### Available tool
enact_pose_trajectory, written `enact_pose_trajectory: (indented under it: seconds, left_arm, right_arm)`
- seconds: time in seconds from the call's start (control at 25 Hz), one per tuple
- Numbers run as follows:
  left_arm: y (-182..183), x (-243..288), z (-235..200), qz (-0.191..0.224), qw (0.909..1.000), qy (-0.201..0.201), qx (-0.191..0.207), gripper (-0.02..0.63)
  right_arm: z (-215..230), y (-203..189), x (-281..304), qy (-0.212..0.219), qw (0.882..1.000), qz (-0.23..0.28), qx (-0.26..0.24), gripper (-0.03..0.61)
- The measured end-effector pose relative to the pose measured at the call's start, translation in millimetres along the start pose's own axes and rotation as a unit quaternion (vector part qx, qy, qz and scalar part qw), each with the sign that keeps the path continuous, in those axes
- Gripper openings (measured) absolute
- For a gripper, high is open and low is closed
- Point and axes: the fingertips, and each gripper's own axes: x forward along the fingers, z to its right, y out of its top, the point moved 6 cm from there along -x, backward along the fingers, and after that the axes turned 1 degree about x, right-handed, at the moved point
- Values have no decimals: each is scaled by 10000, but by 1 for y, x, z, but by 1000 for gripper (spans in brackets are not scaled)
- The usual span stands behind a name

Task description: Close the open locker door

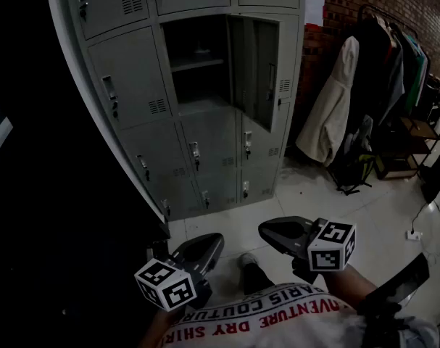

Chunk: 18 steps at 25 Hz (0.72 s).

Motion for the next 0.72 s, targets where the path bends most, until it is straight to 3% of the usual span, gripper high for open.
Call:
enact_pose_trajectory:
  seconds: [0.32,0.72]
  left_arm:
    - [44,74,-69,10,9998,179,49,5]
    - [114,206,-167,-5,9995,326,19,5]
  right_arm:
    - [107,43,28,-61,10000,50,-12,-2]
    - [292,155,23,-664,9957,641,-80,-2]
